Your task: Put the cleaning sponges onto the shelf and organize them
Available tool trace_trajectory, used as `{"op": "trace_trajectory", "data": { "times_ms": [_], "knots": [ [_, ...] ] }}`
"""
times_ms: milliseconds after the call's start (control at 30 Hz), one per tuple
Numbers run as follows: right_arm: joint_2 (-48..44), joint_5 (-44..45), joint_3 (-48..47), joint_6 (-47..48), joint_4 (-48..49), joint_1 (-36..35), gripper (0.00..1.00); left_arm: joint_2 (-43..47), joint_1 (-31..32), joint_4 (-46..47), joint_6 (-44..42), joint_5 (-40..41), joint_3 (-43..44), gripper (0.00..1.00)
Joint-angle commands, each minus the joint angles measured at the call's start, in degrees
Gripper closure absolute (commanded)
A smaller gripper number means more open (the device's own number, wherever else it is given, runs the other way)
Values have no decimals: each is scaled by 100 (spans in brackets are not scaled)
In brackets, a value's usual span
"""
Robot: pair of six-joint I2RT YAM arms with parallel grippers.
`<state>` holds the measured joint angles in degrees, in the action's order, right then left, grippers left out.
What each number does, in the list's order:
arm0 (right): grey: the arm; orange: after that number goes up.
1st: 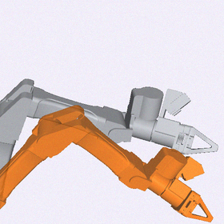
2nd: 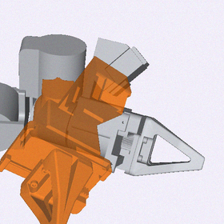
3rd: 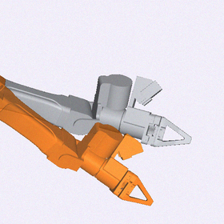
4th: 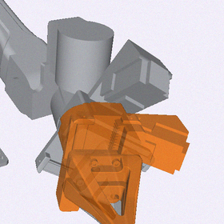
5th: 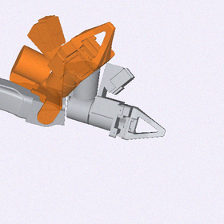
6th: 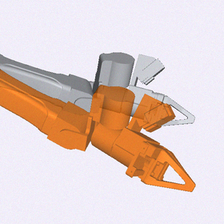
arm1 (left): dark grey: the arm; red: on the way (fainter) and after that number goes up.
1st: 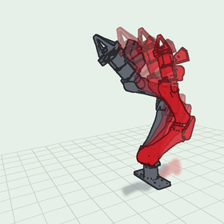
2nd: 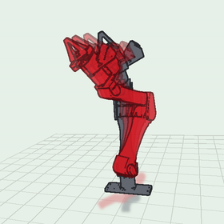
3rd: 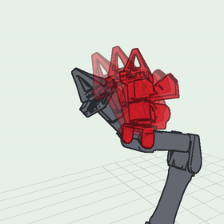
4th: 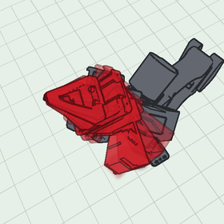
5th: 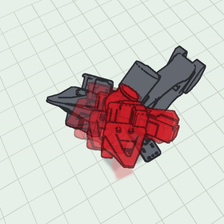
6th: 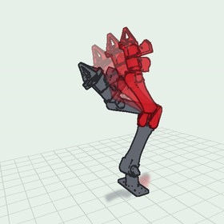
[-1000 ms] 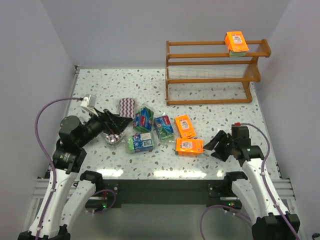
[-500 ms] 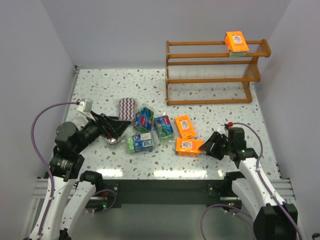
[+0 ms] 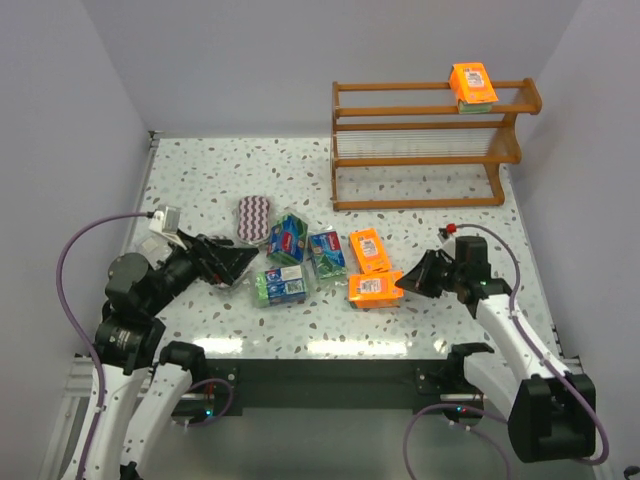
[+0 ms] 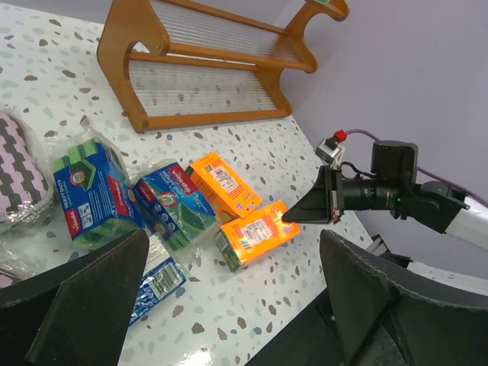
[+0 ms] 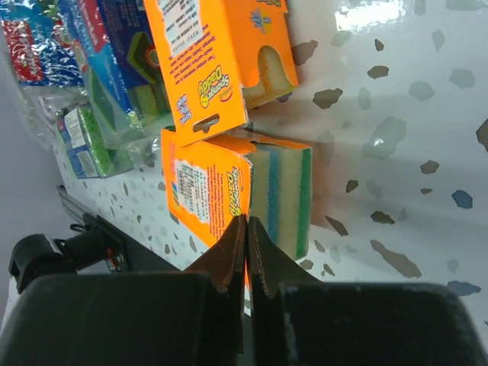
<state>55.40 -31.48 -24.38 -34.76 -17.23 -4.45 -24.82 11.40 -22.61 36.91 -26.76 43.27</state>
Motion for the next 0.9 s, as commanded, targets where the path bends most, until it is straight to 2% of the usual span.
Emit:
{"op": "trace_trajectory", "data": {
  "times_ms": [0, 100, 200, 367, 533, 567, 633, 700, 767, 800, 867],
  "knots": [
    [-519, -77, -505, 321, -962, 5, 100, 109, 12, -121, 89, 101, 174, 0],
    [-697, -393, -751, 268, -1700, 5, 100, 109, 20, -68, 141, 92, 147, 0],
    [-793, -857, -953, -20, -2046, 5, 100, 65, 12, 37, 185, 40, 112, 0],
    [-750, -1868, -1252, -996, -1372, -12, 100, -181, 20, 248, 229, -110, 112, 0],
    [-294, -2160, -2420, -1892, -590, 5, 100, -365, 12, 485, 291, -197, 173, 0],
    [-206, -2099, -2614, -2085, -405, 14, 100, -383, 20, 503, 291, -198, 182, 0],
    [58, -1845, -3028, -2954, 594, 67, 100, -418, 12, 565, 300, -198, 200, 0],
    [364, -1196, -3299, -3709, 1542, 163, 100, -436, 20, 626, 291, -215, 200, 0],
    [594, -425, -3459, -4168, 1975, 251, 100, -471, 12, 653, 300, -224, 217, 0],
    [682, -159, -3512, -4631, 2640, 312, 100, -480, 12, 661, 291, -224, 252, 0],
    [823, 543, -3556, -4933, 3180, 322, 100, -471, 12, 644, 282, -189, 296, 0]
  ]
}}
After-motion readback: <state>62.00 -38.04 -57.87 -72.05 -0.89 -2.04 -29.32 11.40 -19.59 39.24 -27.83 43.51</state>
